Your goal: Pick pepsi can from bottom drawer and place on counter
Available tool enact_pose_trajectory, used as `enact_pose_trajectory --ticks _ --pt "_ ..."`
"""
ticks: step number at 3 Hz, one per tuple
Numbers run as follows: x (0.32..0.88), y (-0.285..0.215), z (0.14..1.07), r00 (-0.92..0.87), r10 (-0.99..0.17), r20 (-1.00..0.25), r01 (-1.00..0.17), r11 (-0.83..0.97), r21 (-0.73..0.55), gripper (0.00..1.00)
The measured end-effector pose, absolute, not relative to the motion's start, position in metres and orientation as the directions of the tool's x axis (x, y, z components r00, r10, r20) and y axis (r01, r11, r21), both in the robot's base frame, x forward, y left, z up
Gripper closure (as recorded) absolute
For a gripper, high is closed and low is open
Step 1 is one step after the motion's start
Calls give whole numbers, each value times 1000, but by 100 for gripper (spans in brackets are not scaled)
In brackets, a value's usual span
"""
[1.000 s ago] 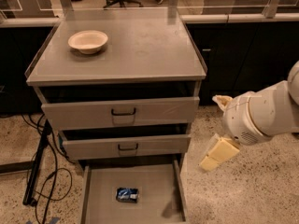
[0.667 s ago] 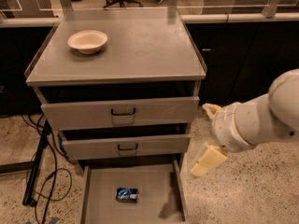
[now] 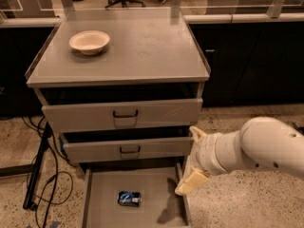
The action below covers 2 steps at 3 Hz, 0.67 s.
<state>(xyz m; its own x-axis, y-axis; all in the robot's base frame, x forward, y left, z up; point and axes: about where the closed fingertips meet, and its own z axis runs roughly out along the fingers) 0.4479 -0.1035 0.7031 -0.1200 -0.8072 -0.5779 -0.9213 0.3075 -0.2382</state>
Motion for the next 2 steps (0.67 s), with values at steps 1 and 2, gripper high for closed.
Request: enact_pose_trajectory --ticks 1,2 --pt "460 -100 653 -130 -798 -588 -924 312 -220 0" --pt "473 -89 598 -151 -785 -600 -935 311 -171 0"
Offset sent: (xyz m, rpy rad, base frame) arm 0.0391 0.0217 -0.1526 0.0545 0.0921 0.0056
